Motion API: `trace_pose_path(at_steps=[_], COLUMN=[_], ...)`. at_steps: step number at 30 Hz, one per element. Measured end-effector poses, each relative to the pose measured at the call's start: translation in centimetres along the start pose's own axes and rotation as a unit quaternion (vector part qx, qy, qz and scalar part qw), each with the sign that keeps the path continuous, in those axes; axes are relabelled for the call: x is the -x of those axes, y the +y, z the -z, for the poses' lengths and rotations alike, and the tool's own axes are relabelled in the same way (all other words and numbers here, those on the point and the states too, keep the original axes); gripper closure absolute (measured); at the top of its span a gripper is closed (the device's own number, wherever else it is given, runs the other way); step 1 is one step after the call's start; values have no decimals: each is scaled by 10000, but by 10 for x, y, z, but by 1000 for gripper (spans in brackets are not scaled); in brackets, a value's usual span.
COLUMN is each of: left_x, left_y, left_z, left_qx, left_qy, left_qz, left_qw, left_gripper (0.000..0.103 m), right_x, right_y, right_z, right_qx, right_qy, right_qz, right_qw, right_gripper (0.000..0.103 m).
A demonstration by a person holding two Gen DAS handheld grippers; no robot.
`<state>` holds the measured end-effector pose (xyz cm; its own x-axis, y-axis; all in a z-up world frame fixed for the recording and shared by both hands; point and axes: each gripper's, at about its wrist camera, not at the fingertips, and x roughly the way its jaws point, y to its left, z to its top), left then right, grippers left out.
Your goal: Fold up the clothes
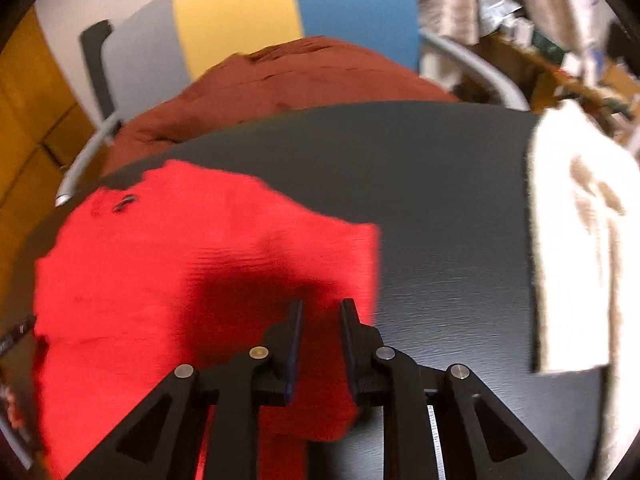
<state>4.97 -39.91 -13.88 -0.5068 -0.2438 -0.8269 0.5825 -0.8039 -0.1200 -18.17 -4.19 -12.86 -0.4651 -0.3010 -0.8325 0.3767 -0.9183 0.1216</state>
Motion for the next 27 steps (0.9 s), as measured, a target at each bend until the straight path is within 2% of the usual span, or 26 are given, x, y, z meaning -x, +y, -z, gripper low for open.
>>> trace_pose_path(at_steps=[1, 2, 5, 9, 10, 12, 14, 17, 19, 27], left_x=[-3, 3, 27, 42, 38, 30, 15, -15, -21, -49], left_y=[-1, -2, 0, -10, -13, -19, -24, -25, -20, -23], left_z=[4, 5, 3, -12, -15, -19, -14, -6, -1, -33], left_qx=[-80, -66, 41, -35, -73, -147, -233, -257, -151, -205], left_qy=[30, -63, -508, -879, -863, -825, -673, -443, -686, -828], left_qz=[-96, -40, 336, 389, 347, 262, 89, -195, -111, -291], left_qw=[9999, 10000, 9981, 9954, 9956, 9961, 9974, 9985, 9975, 9959], left_gripper=[71, 71, 71, 71, 71, 71, 71, 69, 68, 67], right_x=[6, 13, 27, 17, 14, 0, -15, -24, -28, -59], right_y=[0, 3, 26, 68, 79, 91, 98, 94, 90, 98], right_z=[1, 2, 1, 5, 6, 13, 22, 32, 27, -8], right_qx=[24, 93, 427, 972, 1109, 1269, 1361, 1359, 1303, 1314], right_qy=[-146, -300, -635, -670, -674, -604, -509, -758, -759, -871], right_qz=[-22, -74, -484, -656, -689, -466, -220, -178, -255, -362], right_qw=[9999, 9995, 9959, 9908, 9891, 9890, 9891, 9877, 9882, 9868], right_gripper=[83, 83, 82, 65, 65, 63, 56, 51, 48, 45])
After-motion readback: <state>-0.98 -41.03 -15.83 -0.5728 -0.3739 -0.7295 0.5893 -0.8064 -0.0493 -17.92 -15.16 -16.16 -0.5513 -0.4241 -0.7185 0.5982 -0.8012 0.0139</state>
